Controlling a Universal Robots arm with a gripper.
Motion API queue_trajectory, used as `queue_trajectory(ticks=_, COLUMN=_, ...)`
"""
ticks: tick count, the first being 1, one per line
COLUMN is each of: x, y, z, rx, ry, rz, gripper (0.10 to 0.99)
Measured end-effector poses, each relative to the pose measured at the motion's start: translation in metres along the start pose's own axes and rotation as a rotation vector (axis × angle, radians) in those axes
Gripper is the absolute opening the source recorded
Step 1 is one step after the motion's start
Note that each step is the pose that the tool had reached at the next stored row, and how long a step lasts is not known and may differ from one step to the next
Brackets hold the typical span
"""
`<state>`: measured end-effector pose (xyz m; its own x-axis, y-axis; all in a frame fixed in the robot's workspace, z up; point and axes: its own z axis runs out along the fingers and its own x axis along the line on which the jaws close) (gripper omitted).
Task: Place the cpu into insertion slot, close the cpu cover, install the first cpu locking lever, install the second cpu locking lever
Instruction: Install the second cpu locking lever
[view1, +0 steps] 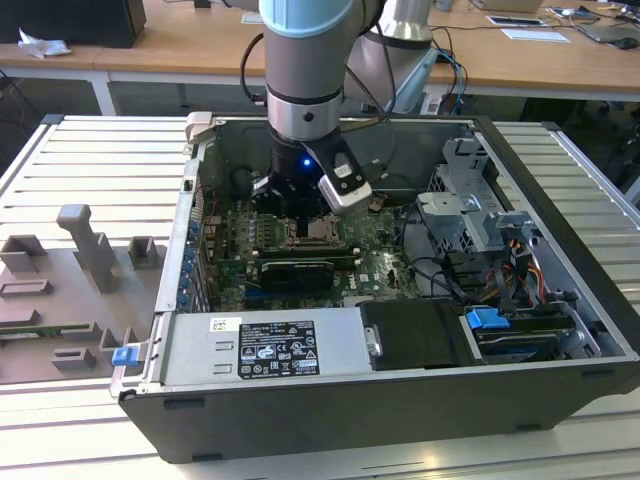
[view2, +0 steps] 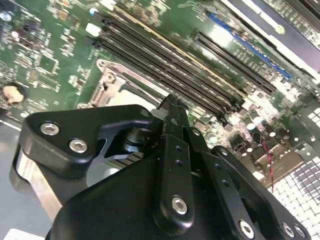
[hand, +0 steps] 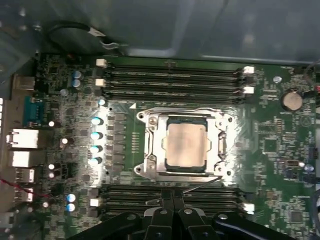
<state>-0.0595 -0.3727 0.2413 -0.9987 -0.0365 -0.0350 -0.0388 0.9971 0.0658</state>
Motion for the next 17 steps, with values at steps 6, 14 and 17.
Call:
queue_trajectory(ticks=6, x=0.0080, y=-0.0011, z=0.0144, rx=-0.006, ry=0.0002, rz=-0.005, gripper=0.106)
queue_trajectory(ticks=14, x=0.0122, y=-0.0064, z=0.0197, rx=-0.028, ry=-0.0003, rz=-0.005, gripper=0.106)
queue_trajectory(ticks=17, x=0.0161, y=-0.0074, z=0.0230, rx=-0.040, ry=-0.0003, rz=-0.012, gripper=0.106)
